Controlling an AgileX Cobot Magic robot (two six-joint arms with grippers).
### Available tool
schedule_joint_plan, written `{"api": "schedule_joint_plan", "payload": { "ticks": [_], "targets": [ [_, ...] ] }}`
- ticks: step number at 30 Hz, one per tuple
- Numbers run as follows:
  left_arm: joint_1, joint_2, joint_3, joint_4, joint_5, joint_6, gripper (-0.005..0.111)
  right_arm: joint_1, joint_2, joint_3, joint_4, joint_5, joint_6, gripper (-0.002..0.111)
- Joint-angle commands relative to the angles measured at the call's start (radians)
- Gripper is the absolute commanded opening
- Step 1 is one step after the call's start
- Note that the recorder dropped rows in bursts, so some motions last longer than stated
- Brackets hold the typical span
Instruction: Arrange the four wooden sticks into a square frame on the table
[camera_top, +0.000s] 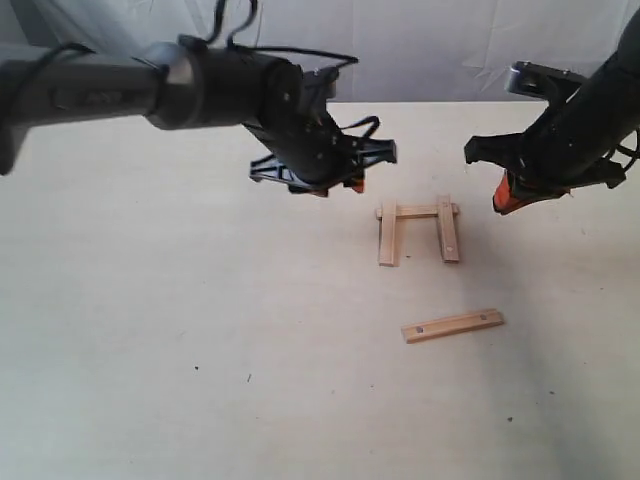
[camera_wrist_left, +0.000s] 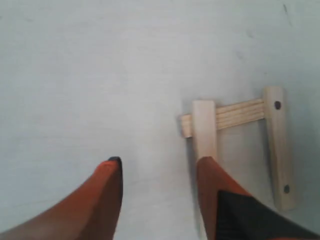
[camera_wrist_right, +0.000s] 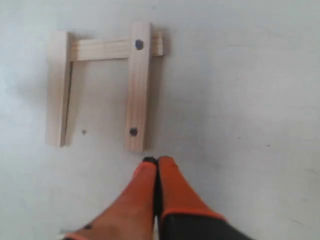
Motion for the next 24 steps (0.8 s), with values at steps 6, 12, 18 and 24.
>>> {"api": "schedule_joint_plan", "payload": {
  "ticks": [6,12,18,24],
  "targets": [
    [0.113,-0.289,0.154,0.185,0.303,0.2,0.046,0.291,-0.029,0.057,-0.269,0.142,-0.479,0.001],
    [0.111,-0.536,0.484,0.131,0.118,0.216,0.046,0.318,-0.075,0.182,-0.234,0.025,-0.65,0.04],
    [0.111,-0.78,0.737,0.135,-0.008,0.216,0.046,0.316,-0.114,0.295,-0.138,-0.11,-0.982,0.042],
    [0.111,-0.908,0.868,0.189,-0.075,0.216,0.046,0.316,-0.08,0.331,-0.113,-0.199,-1.168,0.042]
  ]
}}
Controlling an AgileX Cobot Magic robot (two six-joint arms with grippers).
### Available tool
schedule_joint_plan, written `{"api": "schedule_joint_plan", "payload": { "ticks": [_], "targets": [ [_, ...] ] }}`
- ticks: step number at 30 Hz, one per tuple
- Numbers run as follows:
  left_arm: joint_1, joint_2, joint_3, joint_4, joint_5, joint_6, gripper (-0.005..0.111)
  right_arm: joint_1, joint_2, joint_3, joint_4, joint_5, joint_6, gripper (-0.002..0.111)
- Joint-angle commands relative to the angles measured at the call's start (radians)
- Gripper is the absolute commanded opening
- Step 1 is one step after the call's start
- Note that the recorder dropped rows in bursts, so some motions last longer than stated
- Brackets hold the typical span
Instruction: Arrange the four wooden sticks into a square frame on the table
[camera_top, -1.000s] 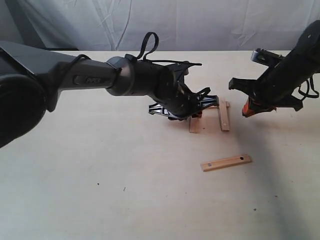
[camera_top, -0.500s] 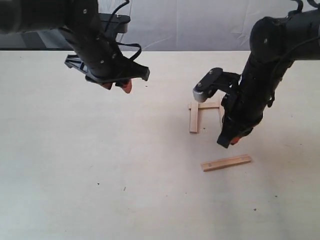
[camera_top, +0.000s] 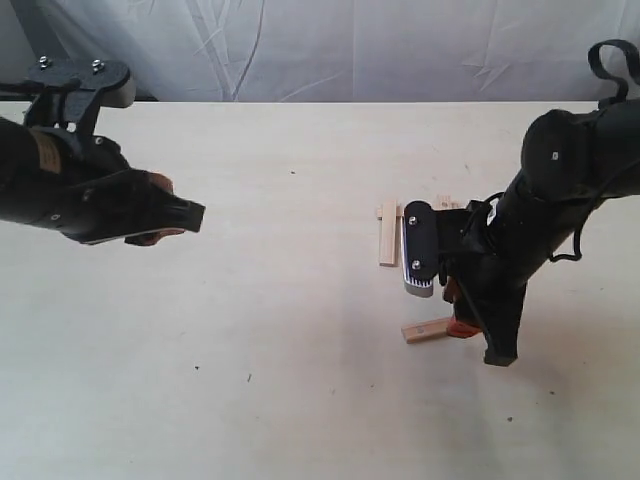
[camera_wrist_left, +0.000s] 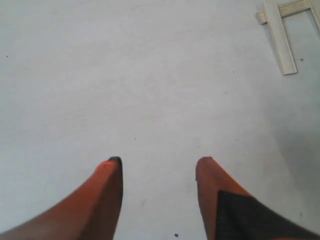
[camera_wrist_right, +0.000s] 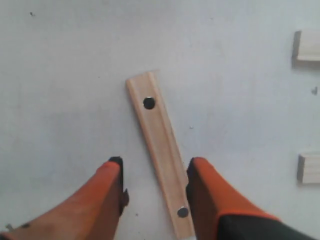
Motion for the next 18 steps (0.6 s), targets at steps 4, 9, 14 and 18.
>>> {"api": "schedule_joint_plan", "payload": {
  "ticks": [4,9,14,18],
  "targets": [
    [0.0,-0.047,0.091,0.018,-0.083,0.003,0.046,-0.001,0.048,0.007,0.019,-0.088,-0.083,0.042],
    [0.0,-0.047,0.093,-0.015,-0.133,0.003,0.046,-0.001,0.099,0.007,0.017,-0.076,-0.111,0.042],
    [0.0,-0.047,0.093,-0.018,-0.15,0.003,0.046,-0.001,0.132,0.007,0.017,-0.041,-0.125,0.04],
    [0.0,-0.047,0.093,-0.018,-0.17,0.003,0.046,-0.001,0.15,0.007,0.017,-0.037,-0.125,0.009]
  ]
}}
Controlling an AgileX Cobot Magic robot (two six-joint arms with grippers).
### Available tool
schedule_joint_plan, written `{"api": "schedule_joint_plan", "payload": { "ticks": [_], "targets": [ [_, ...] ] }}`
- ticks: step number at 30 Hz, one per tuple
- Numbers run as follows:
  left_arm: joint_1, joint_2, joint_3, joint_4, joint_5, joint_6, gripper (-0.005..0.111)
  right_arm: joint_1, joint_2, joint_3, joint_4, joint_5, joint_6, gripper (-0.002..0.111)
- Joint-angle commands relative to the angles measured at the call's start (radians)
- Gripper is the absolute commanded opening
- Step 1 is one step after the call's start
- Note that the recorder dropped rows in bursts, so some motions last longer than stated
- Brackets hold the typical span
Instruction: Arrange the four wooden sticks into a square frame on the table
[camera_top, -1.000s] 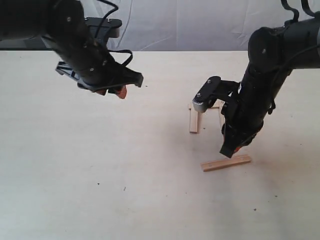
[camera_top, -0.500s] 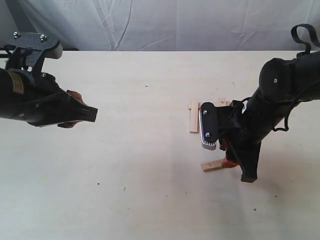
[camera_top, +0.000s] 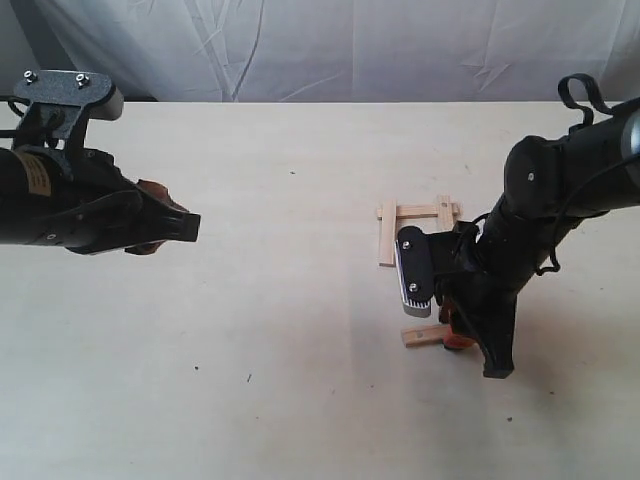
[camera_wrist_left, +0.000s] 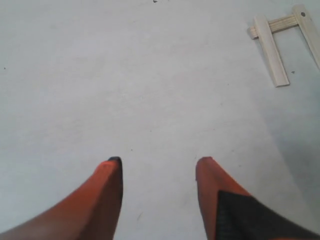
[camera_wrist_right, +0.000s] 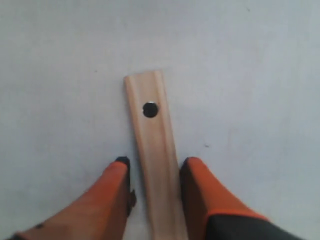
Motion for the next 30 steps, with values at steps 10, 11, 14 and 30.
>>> {"api": "schedule_joint_plan", "payload": {
  "ticks": [10,11,14,30],
  "targets": [
    [0.0,-0.009,0.002,-0.01,-0.076,0.001,0.046,-0.001,-0.036,-0.157,-0.009,0.033,-0.004,-0.001],
    [0.0,-0.009,0.002,-0.01,-0.076,0.001,0.046,-0.001,-0.033,-0.185,-0.028,0.037,-0.004,-0.001],
    [0.0,-0.009,0.002,-0.01,-0.076,0.001,0.046,-0.001,-0.003,-0.249,-0.109,0.036,0.032,-0.001],
    [0.0,-0.009,0.002,-0.032,-0.123,0.001,0.046,-0.001,0.182,-0.339,-0.172,-0.026,0.098,-0.001]
  ]
}}
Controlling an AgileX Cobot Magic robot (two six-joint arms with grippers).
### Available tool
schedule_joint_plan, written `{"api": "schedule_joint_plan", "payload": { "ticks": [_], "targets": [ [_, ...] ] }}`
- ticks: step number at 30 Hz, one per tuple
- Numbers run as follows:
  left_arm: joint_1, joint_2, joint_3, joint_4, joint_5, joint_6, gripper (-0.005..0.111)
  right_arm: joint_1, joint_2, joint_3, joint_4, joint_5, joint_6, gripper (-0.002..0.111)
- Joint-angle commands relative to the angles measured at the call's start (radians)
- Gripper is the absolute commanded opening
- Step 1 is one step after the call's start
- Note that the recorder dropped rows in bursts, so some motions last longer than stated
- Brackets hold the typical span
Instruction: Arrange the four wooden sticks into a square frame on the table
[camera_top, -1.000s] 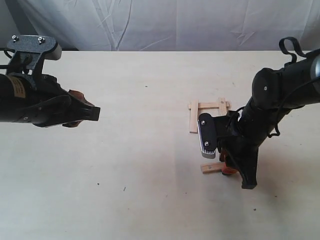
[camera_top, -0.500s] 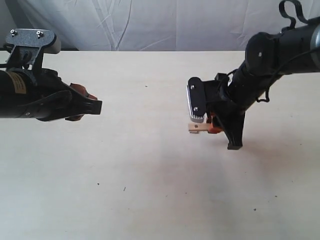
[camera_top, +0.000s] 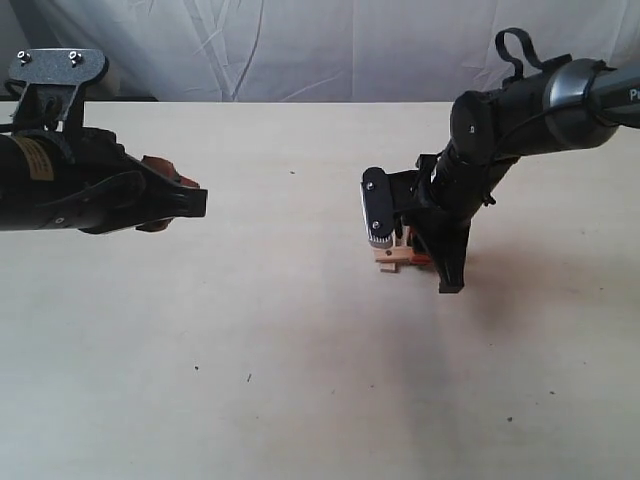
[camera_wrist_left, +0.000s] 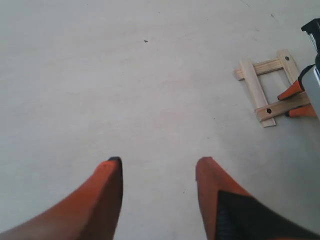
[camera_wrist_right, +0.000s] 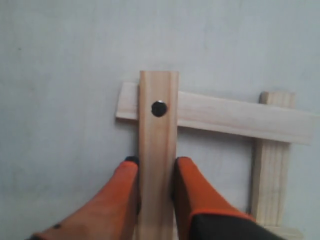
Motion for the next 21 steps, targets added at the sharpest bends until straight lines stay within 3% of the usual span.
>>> {"api": "schedule_joint_plan", "payload": {
  "ticks": [1,8,11,14,16,19,21],
  "targets": [
    [0.0,-0.009,0.002,-0.009,-0.014,0.0,0.046,-0.001,0.006,-0.008,-0.008,0.0,0.028,-0.001],
    [0.0,-0.009,0.002,-0.009,-0.014,0.0,0.046,-0.001,0.006,-0.008,-0.006,0.0,0.104,0.002],
    [0.0,-0.009,0.002,-0.009,-0.014,0.0,0.046,-0.001,0.006,-0.008,0.001,0.007,0.116,0.02],
    [0.0,-0.009,0.002,-0.009,-0.014,0.0,0.046,-0.001,0.0,-0.013,0.001,0.012,0.159,0.047],
    [0.0,-0.009,0.002,-0.009,-0.014,0.0,0.046,-0.001,-0.024,-0.013,0.002,0.012,0.204,0.055],
    [0.0,-0.009,0.002,-0.009,-0.026,0.0,0.046,-0.001,-0.098,-0.013,0.02,0.029,0.378,0.054],
    [0.0,-0.009,0.002,-0.007,-0.029,0.0,0.045,-0.001,-0.155,-0.013,0.03,0.077,0.502,0.045]
  ]
}}
